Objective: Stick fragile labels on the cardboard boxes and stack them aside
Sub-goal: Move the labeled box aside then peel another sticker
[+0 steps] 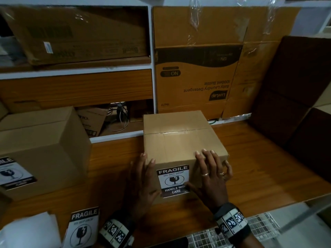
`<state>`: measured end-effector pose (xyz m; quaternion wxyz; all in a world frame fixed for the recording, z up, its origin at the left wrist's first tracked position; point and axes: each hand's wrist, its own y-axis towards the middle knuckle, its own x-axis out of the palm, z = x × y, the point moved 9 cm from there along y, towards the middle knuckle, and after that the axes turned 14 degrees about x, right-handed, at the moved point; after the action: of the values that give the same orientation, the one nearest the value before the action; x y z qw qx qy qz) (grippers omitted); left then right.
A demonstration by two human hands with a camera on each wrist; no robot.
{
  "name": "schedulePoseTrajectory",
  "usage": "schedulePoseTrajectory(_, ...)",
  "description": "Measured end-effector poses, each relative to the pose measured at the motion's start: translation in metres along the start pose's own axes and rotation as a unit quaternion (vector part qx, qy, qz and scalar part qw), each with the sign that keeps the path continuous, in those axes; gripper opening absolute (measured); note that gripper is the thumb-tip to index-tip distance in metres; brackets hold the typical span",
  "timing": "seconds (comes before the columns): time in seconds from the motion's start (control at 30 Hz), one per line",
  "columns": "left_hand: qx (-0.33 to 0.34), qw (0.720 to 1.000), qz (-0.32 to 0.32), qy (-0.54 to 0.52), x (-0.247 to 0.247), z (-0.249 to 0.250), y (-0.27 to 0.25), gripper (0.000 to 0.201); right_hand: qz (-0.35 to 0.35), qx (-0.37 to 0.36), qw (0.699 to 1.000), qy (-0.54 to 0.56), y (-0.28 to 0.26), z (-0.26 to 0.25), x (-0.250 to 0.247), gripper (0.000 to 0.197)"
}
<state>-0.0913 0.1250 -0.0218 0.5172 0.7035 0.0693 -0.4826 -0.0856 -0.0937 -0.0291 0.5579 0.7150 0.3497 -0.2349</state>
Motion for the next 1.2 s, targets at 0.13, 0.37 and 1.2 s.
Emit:
schedulePoseTrajectory(0.13,-0.039,0.999,-0.012,-0.025,0.0,0.0,-0.001,0.144,0.001,0.02,0.999,0.027,0.002,-0.002,-0.001,0.098)
schedulePoseTrajectory(0.37,-0.094,0.991,-0.029,-0.086,0.021,-0.002,-0.007,0.14,-0.003,-0.002,1.0,-0.021,0.001,0.003,0.009,0.112)
schedulePoseTrajectory(1.2,-0.077,0.997,-0.025,-0.016,0.026,0.002,-0.009,0.165,0.063,-0.057,0.996,-0.032,0.0,0.006,0.018,0.115)
